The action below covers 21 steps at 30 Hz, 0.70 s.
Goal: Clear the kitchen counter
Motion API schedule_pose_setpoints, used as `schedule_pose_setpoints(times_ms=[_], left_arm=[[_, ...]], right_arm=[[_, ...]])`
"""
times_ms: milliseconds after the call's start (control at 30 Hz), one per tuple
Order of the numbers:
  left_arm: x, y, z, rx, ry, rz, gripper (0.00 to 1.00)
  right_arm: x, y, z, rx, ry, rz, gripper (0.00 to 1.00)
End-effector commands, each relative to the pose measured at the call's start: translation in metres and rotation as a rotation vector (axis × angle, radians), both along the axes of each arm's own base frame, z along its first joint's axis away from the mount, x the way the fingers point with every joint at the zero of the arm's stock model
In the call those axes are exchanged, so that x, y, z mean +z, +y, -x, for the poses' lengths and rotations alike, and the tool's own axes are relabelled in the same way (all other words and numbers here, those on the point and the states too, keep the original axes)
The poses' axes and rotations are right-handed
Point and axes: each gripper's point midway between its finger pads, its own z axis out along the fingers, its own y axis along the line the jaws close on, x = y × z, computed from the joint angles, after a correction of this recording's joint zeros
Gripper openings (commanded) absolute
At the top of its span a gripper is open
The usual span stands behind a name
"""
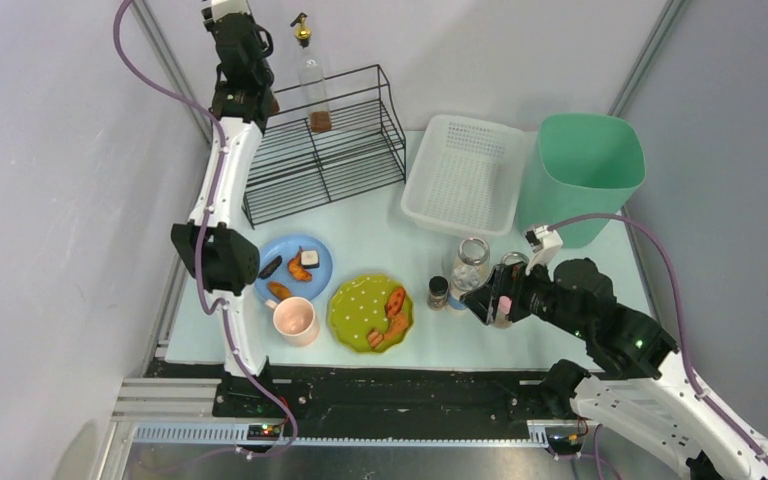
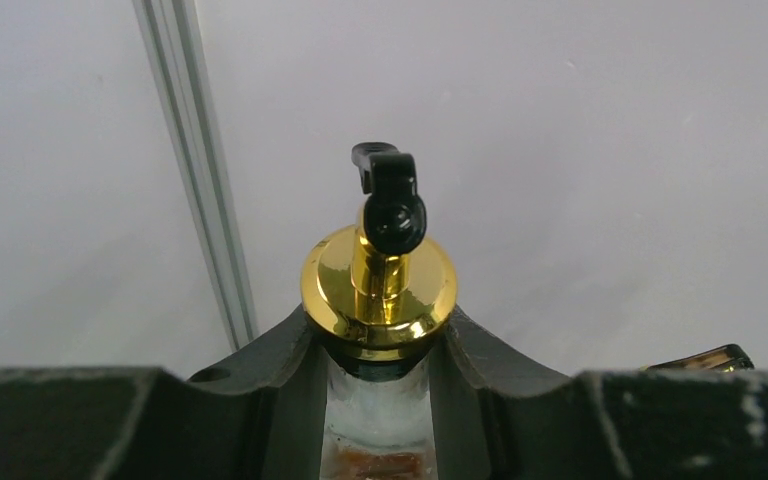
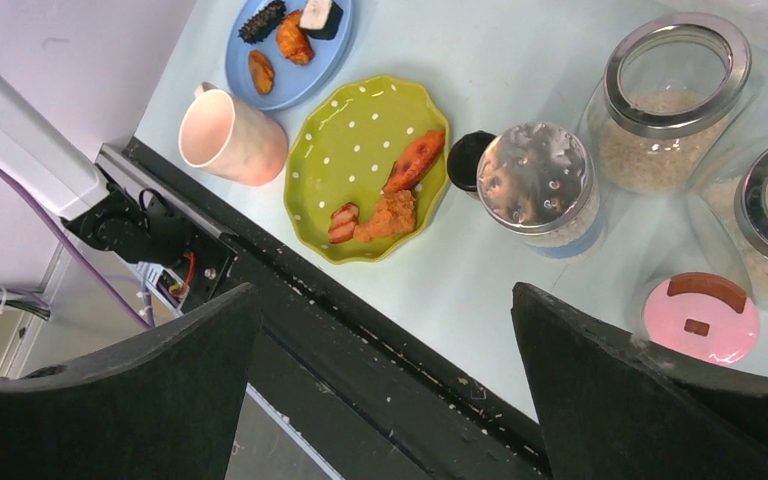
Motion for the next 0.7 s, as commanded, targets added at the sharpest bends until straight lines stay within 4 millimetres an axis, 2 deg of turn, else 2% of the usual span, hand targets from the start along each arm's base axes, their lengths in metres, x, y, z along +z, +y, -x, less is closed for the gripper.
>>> schedule_pose_setpoints(times_ms=[0, 200, 667], left_arm=[[0.035, -0.001, 0.006, -0.027, -0.126, 0.021, 0.00], [0.014, 0.000, 0.000, -0.038, -0.077, 0.010, 0.00], [-0.053, -0.008, -0.025, -0.070, 0.051, 0.037, 0.00]], right_arm=[[0.005, 0.011, -0.005, 0.016, -0.016, -0.027, 1.00], [0.003, 0.009, -0.006, 0.004, -0.016, -0.025, 1.00], [0.004, 0.006, -0.002, -0.002, -0.015, -0.037, 1.00]])
